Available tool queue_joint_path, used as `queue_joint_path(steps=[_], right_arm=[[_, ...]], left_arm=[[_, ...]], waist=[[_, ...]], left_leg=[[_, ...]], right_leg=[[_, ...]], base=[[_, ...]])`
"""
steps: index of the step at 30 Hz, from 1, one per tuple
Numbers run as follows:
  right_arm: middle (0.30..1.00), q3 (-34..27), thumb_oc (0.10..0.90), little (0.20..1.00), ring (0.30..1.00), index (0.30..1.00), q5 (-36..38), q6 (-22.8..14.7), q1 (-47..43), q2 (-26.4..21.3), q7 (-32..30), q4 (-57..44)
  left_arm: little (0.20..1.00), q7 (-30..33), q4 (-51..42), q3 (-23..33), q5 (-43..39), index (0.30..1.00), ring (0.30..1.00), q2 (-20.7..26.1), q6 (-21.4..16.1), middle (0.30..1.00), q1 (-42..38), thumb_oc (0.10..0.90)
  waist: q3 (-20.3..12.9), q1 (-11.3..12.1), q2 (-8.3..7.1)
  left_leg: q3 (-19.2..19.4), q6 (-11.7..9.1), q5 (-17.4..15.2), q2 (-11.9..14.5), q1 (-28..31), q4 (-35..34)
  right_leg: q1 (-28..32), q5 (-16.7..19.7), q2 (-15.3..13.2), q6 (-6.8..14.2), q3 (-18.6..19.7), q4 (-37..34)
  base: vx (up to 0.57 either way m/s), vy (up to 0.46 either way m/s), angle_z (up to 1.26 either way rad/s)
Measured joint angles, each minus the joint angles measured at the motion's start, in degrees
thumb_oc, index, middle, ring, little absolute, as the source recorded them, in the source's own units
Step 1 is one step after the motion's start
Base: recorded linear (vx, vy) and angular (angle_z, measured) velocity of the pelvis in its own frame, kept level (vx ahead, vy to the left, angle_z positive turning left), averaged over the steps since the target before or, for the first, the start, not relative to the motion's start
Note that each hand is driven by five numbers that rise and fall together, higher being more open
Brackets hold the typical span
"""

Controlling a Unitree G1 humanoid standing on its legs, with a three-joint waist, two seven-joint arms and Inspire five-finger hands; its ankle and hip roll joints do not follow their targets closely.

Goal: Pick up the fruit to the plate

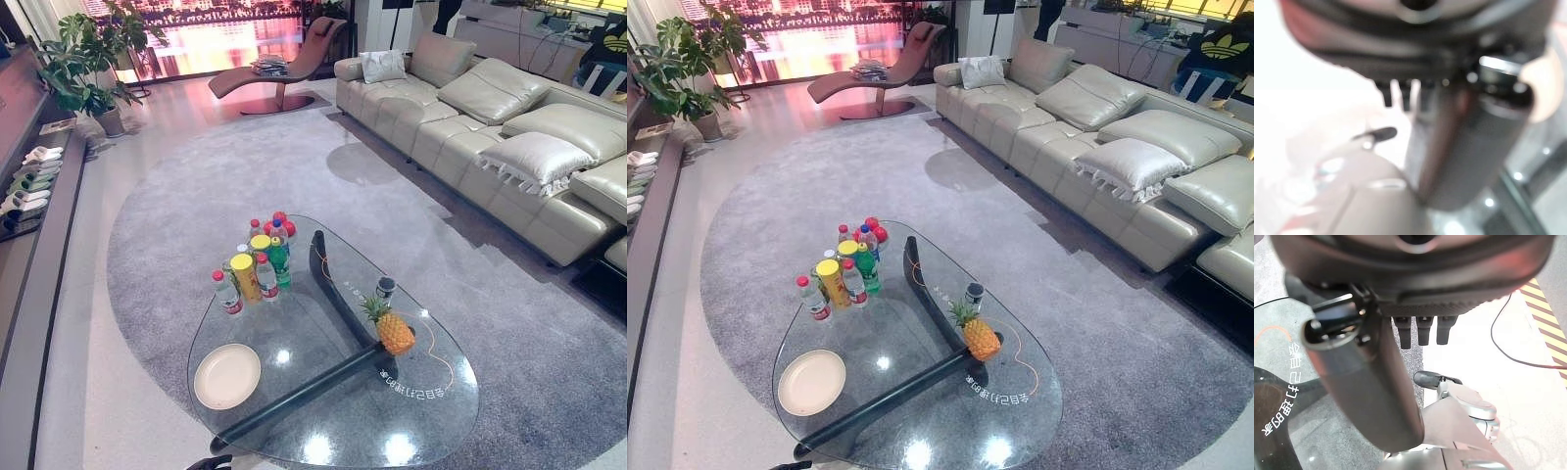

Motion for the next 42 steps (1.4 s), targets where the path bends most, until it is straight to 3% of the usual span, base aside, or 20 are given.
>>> queue_joint_path(steps=[28, 34, 42], right_arm=[[0.9, 0.06, 0.8, 0.9, 0.9, 0.9, -0.05, 0.05, 0.31, 0.0, 0.16, 0.0], [0.9, 0.75, 0.8, 0.9, 0.9, 0.9, -0.09, 0.03, -0.73, -0.65, 0.16, -0.51], [0.9, 0.76, 0.8, 0.9, 0.9, 0.9, 0.35, -0.06, -7.99, -3.39, -0.24, -0.77]], left_arm=[[0.9, 0.0, -0.03, 0.2, -0.01, 0.9, 0.9, 0.13, 0.94, 0.9, 0.02, 0.8], [0.9, 0.08, -1.21, 0.01, -2.63, 0.9, 0.9, 0.2, 1.1, 0.9, -0.16, 0.8], [0.9, 0.09, -2.4, -0.59, -6.64, 0.9, 0.9, -0.06, 0.97, 0.9, -8.04, 0.8]], waist=[[-0.09, 0.03, -0.17], [1.19, 0.15, 0.42], [13.52, -0.18, 3.59]], left_leg=[[0.01, -0.02, -0.01, 0.0, -0.1, 0.0], [0.96, 0.01, 0.65, 0.0, -4.32, 0.05], [-0.17, 0.57, 4.27, -0.44, -14.71, 0.47]], right_leg=[[-0.11, -0.01, 0.0, 0.01, 0.0, -0.08], [-5.24, 0.83, 0.02, -0.28, 1.26, -0.12], [-15.79, 4.33, 0.42, -0.6, 1.53, 0.05]], base=[[0.0, 0.0, 0.0], [-0.09, 0.038, -0.08], [-0.19, 0.01, 0.01]])
